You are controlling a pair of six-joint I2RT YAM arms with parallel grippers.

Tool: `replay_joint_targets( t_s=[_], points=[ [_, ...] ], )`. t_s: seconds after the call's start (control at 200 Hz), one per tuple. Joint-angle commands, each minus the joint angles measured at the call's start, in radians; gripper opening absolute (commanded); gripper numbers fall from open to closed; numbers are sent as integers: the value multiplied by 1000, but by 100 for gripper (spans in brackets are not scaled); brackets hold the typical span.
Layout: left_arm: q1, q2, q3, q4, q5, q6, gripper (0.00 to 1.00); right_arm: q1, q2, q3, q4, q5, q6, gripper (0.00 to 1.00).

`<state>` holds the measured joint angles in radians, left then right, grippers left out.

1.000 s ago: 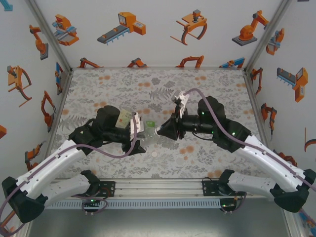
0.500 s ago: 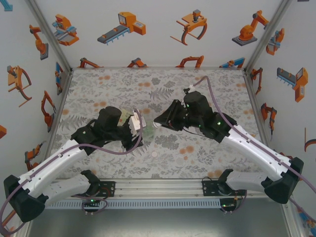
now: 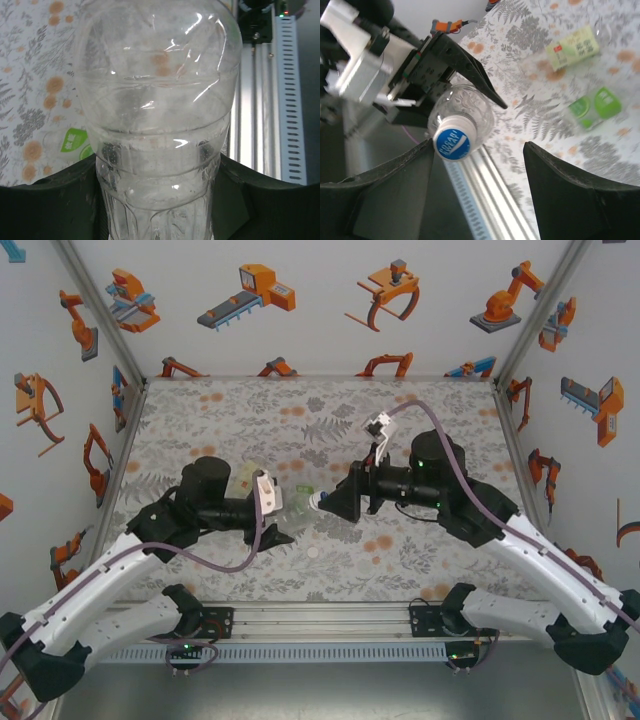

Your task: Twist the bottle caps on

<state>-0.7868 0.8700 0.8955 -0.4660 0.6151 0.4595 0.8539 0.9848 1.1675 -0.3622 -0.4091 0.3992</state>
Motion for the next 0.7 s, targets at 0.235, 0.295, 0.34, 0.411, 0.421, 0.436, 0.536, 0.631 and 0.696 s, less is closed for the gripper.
replay_joint_targets(
  t_s=[0.235, 0.295, 0.34, 0.411, 0.421, 0.436, 0.536, 0.631, 0.696],
  points=[
    [-2, -45, 22, -69, 164, 31, 0, 8, -60, -22, 72, -410, -709, 56],
    [-2, -39, 27, -69, 167, 27, 0, 8, -51, -16, 74, -402, -721, 55],
    [-3, -34, 30, -72, 170, 27, 0, 9, -42, -10, 75, -395, -723, 54],
    [-2, -22, 36, -81, 170, 27, 0, 12, -28, 3, 78, -413, -731, 54],
    [-2, -21, 37, -84, 170, 27, 0, 13, -27, 4, 80, -416, -731, 54],
    [-2, -19, 38, -86, 170, 29, 0, 14, -23, 9, 80, -419, -732, 54],
    [-2, -6, 48, -103, 163, 31, 0, 21, -3, 29, 67, -438, -737, 54],
    [-2, -2, 54, -108, 161, 37, 0, 23, 5, 30, 51, -427, -750, 50],
    [-2, -5, 55, -108, 161, 38, 0, 26, 11, 30, 50, -419, -753, 47]
  ],
)
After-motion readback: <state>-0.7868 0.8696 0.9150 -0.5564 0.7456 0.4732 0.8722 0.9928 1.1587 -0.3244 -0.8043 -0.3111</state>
